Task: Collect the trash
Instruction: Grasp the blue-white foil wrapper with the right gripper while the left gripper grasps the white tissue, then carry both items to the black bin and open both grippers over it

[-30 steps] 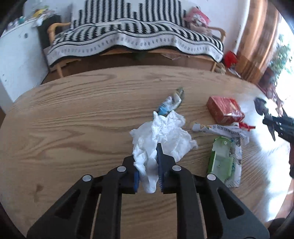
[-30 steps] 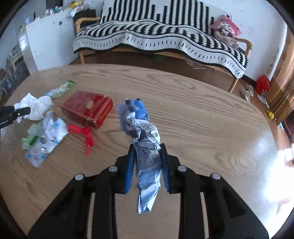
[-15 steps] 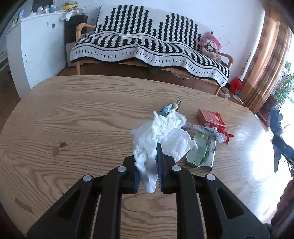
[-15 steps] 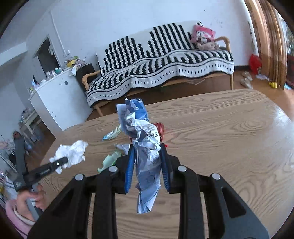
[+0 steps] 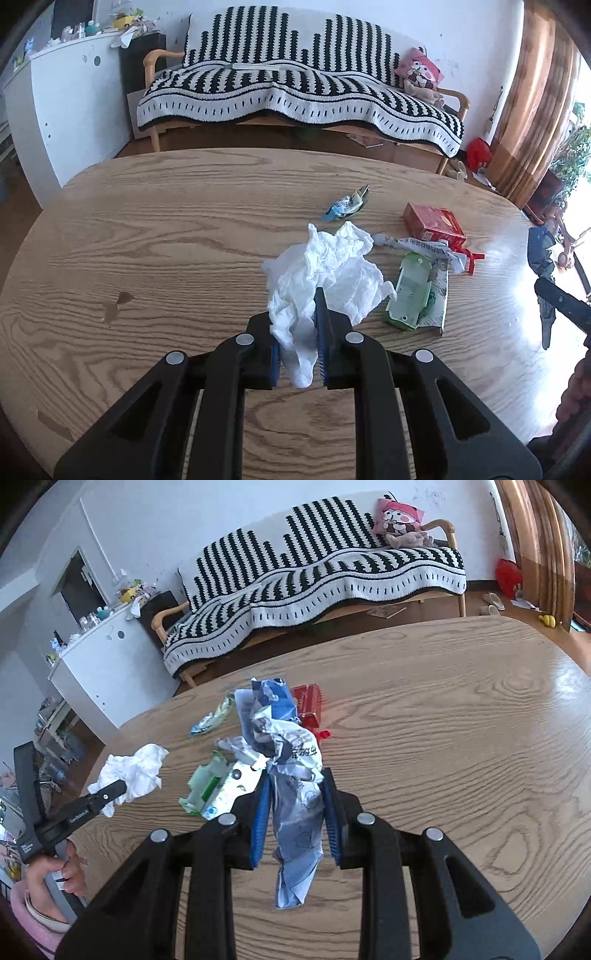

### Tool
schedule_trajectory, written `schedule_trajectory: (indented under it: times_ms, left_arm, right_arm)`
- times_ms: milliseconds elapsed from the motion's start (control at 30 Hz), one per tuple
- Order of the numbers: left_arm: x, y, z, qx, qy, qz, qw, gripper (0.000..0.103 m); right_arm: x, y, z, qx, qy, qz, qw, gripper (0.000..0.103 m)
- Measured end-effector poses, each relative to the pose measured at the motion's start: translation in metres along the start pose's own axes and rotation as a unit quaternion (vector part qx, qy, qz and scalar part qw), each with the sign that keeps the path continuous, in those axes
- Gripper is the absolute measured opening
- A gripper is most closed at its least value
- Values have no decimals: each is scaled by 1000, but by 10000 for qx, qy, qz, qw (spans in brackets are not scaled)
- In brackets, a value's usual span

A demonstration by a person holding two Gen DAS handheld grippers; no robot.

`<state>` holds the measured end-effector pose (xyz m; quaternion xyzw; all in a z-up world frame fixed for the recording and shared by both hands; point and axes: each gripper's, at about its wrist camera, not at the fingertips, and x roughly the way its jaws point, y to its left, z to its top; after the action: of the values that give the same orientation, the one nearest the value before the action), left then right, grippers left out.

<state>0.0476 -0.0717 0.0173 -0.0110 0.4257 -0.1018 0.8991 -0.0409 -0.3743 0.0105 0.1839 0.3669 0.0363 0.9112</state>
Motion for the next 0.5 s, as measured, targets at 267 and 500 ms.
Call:
schedule_trajectory:
  times_ms: [267, 500]
  left_arm:
    - [3, -3, 1, 1, 29, -30, 10000, 14]
    - [-13, -15, 5, -97, -130, -184, 9997, 14]
  right_arm:
    - [8, -7, 3, 111, 85, -52, 9999, 27]
    - [-4, 0, 6, 190, -86, 72, 9998, 27]
